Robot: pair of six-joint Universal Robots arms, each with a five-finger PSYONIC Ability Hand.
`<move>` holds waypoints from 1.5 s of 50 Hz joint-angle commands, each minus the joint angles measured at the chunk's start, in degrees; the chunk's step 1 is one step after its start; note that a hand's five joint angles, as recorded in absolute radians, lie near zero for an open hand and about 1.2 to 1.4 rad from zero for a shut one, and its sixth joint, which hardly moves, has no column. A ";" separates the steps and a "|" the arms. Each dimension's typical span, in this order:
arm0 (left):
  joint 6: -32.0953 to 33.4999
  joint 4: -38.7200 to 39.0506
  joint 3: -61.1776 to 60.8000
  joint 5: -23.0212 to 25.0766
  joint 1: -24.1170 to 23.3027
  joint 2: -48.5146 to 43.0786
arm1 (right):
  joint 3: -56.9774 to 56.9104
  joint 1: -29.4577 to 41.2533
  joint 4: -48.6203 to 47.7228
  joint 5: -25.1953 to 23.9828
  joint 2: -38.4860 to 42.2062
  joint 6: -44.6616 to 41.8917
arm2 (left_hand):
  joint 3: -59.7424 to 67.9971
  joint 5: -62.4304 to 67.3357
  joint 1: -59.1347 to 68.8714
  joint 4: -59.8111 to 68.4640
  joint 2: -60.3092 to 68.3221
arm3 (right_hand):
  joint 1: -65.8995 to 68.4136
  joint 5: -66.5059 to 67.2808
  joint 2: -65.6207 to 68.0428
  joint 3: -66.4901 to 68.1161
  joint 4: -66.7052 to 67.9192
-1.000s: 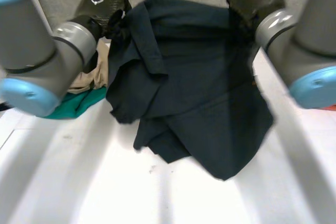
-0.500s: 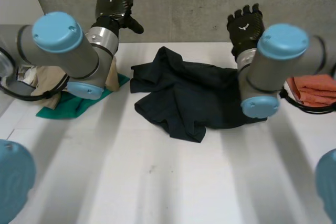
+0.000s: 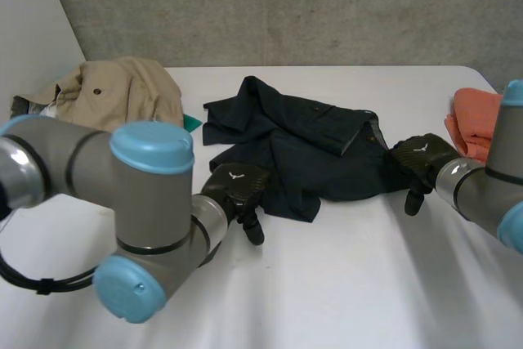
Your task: Fold the laundry.
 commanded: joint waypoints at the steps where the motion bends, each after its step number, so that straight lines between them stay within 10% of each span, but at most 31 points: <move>1: 0.59 4.64 4.93 -0.34 0.38 -5.85 | 2.06 0.27 -11.25 -1.64 2.04 2.73 | 5.69 5.44 5.58 5.69 5.70 | 5.48 4.30 5.54 5.12 4.81; 17: 1.38 5.52 13.29 -0.16 0.29 -15.25 | -1.18 0.80 -16.71 -1.02 10.31 2.57 | 5.85 5.61 5.74 5.86 5.86 | 19.90 18.71 19.96 19.53 19.22; 23: 4.54 6.75 15.13 -0.16 0.56 -16.40 | -1.01 0.54 -20.50 -0.41 9.87 2.83 | 52.19 51.95 52.08 52.20 52.20 | 54.54 53.36 54.60 54.18 53.87; 31: 4.81 7.89 14.17 -1.48 0.12 -13.24 | 0.57 0.18 -19.63 1.88 7.15 2.21 | 55.79 55.55 55.68 55.80 55.80 | 54.54 53.36 54.60 54.18 53.87; 45: 5.07 -0.53 3.19 -2.36 5.12 16.26 | 0.84 -0.08 0.49 1.79 -14.90 -8.24 | 55.79 55.55 55.68 55.80 55.80 | 54.54 53.36 54.60 54.18 53.87; 59: 8.93 -17.24 -9.73 0.89 5.30 22.63 | 7.51 0.80 23.36 1.79 -23.00 -23.18 | 55.79 55.55 55.68 55.80 55.80 | 54.54 53.36 54.60 54.18 53.87; 68: 20.00 0.37 -4.67 0.80 8.20 15.44 | 3.93 1.50 10.01 3.19 -14.93 -21.17 | 55.79 55.55 55.68 55.80 55.80 | 54.54 53.36 54.60 54.18 53.87; 75: 20.98 17.10 14.49 1.07 8.73 9.62 | -19.79 5.80 -3.95 11.36 -8.59 -8.09 | 55.79 55.55 55.68 55.80 55.80 | 54.54 53.36 54.60 54.18 53.87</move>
